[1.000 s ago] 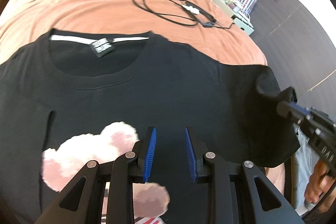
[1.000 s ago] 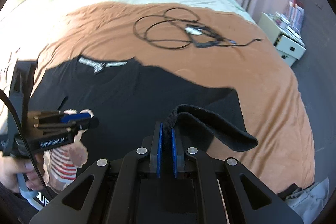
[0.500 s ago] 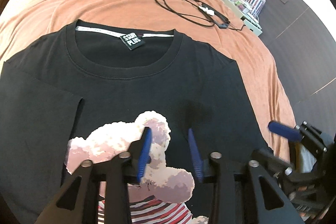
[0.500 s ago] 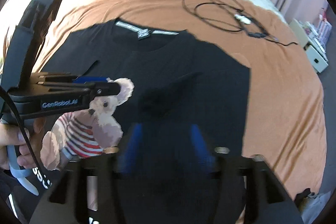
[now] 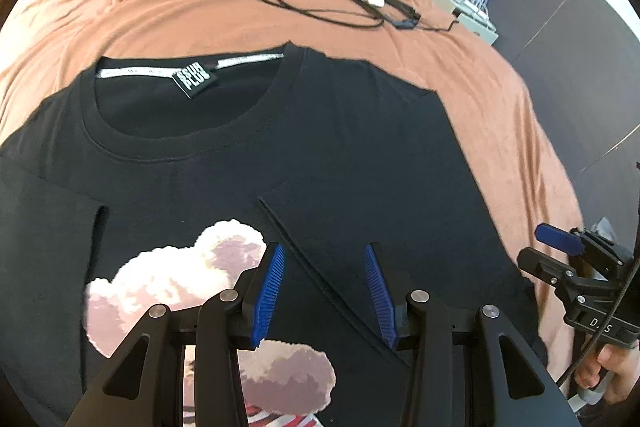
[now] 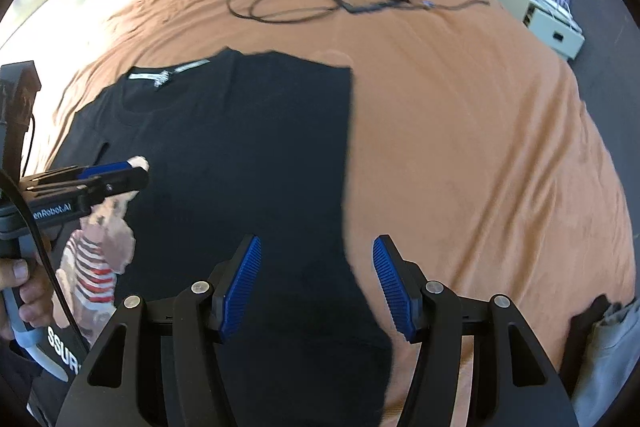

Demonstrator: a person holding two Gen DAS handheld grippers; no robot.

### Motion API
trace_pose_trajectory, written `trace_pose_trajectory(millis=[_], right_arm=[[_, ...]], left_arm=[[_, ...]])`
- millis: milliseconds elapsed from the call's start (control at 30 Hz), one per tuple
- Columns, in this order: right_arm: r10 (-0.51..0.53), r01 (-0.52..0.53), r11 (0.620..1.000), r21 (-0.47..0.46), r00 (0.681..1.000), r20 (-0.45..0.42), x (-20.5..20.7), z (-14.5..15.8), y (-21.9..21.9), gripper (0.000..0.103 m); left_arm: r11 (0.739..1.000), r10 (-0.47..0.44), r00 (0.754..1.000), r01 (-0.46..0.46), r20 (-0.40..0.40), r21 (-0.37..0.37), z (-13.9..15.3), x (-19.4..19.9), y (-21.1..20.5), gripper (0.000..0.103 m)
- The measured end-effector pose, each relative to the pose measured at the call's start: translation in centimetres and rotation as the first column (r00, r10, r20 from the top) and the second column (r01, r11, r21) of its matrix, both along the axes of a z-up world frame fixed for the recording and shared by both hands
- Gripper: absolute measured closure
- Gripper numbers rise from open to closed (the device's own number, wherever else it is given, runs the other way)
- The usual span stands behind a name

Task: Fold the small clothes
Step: 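Withdraw the right gripper from the folded shirt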

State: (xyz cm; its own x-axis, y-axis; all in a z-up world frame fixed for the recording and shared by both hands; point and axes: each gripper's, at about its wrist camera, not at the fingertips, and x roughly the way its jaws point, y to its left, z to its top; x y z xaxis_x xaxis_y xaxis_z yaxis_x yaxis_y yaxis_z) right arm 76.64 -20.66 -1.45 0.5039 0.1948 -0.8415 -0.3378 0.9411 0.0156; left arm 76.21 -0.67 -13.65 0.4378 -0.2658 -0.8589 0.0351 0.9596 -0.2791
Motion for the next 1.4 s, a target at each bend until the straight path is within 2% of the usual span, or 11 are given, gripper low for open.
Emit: trace_pose_trajectory(millis=[133, 300, 567, 633, 700, 833, 900, 967, 1067, 1133, 1400], right_arm=[[-0.02, 0.019, 1.0, -0.012, 1.0, -0.024, -0.1, -2.1, -1.3, 0.046], [-0.023, 0.02, 0.997, -0.081, 0.999, -0.043, 0.3, -4.1, -1.8, 0.049], [-0.072, 0.067, 0.992, -0.107, 0.997, -0.036, -0.5, -2.8, -1.3, 0.049], [-0.08, 0.078, 0.993, -0.083, 0.996, -0.03, -0.9, -2.3, -1.6, 0.049], [-0.08, 0.078, 0.996, -0.043, 0.996, -0.044, -1.7, -1.7, -1.8, 0.048], [-0.08, 0.08, 0.997, -0.006, 0.996, -0.027, -3.8, 0.1, -1.7, 0.022], [-0.082, 0.082, 0.997, 0.015, 0.997, -0.003, -5.1, 1.1, -1.8, 0.019], [-0.087, 0.087, 0.996, 0.038, 0.996, 0.013, -6.3, 2.0, -1.9, 0.013], [-0.1, 0.099, 0.993, 0.064, 0.995, 0.024, -8.6, 3.1, -2.6, 0.0], [-0.108, 0.105, 0.992, 0.076, 0.993, 0.044, -10.3, 4.2, -2.9, 0.0], [-0.121, 0.113, 0.989, 0.1, 0.989, 0.08, -16.1, 7.5, -3.3, 0.0]], left_arm=[[0.999, -0.001, 1.0, 0.002, -0.019, 0.053, -1.5, 0.4, -1.1, 0.058], [0.991, -0.025, 1.0, 0.025, -0.002, 0.128, -1.7, 0.2, -2.2, 0.056], [0.994, -0.029, 1.0, 0.028, 0.003, 0.103, 0.1, -1.6, -1.3, 0.056], [0.994, -0.032, 0.999, 0.031, 0.011, 0.104, 1.0, -2.6, -0.9, 0.053], [0.993, -0.033, 0.999, 0.03, 0.025, 0.111, 1.9, -3.6, -0.5, 0.041], [0.992, -0.021, 0.996, 0.01, 0.088, 0.124, 4.7, -6.1, 0.9, 0.022], [0.993, -0.016, 0.993, 0.002, 0.121, 0.116, 6.1, -7.3, 1.6, 0.012], [0.994, -0.007, 0.989, -0.01, 0.15, 0.11, 7.5, -8.6, 2.4, 0.006], [0.996, 0.014, 0.985, -0.03, 0.173, 0.086, 9.4, -10.6, 3.7, 0.006], [0.998, 0.017, 0.981, -0.029, 0.193, 0.058, 10.7, -12.1, 4.6, 0.006], [0.996, 0.033, 0.966, -0.054, 0.255, 0.075, 14.6, -18.5, 7.8, 0.004]])
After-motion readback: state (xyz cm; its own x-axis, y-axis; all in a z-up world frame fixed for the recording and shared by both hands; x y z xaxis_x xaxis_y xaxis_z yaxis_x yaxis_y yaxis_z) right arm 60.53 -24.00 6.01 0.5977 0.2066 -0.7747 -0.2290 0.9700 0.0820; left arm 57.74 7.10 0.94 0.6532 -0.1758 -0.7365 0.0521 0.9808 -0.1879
